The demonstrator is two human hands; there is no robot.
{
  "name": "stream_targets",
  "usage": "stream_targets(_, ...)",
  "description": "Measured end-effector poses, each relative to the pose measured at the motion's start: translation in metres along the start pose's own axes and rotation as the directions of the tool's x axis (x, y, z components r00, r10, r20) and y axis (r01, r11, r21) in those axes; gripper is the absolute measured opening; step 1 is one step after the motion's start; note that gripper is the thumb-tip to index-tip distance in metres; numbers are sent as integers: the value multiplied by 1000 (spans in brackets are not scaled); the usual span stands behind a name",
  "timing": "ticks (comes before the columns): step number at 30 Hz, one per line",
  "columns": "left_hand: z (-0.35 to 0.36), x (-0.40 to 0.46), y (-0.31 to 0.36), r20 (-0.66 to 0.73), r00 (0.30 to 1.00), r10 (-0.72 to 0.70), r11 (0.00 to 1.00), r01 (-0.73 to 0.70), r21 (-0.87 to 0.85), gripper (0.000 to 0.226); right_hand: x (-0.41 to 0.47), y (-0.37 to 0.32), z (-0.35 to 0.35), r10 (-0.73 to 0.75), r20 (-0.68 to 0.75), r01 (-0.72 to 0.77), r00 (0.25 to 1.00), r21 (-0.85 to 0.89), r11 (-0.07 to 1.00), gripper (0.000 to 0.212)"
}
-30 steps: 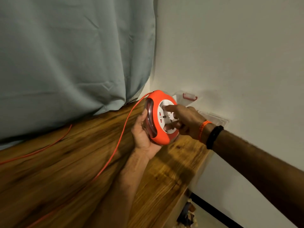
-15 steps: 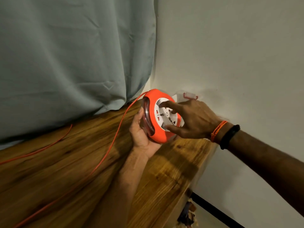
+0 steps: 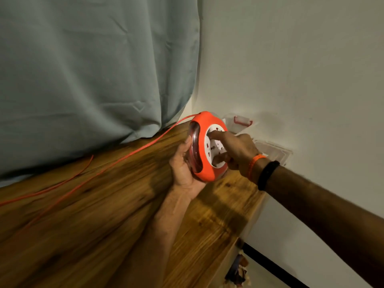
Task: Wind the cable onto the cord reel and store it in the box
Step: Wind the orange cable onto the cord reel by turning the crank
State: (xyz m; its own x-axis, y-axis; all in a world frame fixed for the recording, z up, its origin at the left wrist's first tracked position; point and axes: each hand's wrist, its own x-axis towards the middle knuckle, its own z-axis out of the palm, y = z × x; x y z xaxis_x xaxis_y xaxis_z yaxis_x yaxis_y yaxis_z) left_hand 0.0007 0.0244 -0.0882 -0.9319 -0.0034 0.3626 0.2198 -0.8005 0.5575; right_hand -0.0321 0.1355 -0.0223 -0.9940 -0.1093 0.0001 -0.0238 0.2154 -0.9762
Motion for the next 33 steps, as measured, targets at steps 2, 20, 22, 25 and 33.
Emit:
stream_targets(2, 0, -1, -1, 3, 1000, 1, 1000, -1, 0, 89, 3, 2, -1, 109, 91, -119, 990, 111, 987, 40)
stream_targets(20, -9, -1, 2, 4, 998, -66, 997, 66, -47, 88, -10, -3, -48, -668, 561, 739, 489, -673, -23, 64)
stream_targets(22, -8, -1, 2, 14, 996, -84, 995, 85, -48, 88, -3, -1, -45, -656, 597, 745, 462, -663, -78, 65)
stream_targets(25, -7, 0, 1, 4, 996, -94, 995, 94, -33, 94, 4, 1, -39, -658, 602, 738, 452, -666, -103, 66)
stream_targets(33, -5, 0, 0, 42, 999, -34, 996, 37, -76, 89, -1, 3, -20, -711, 307, 694, 632, -632, 345, 58)
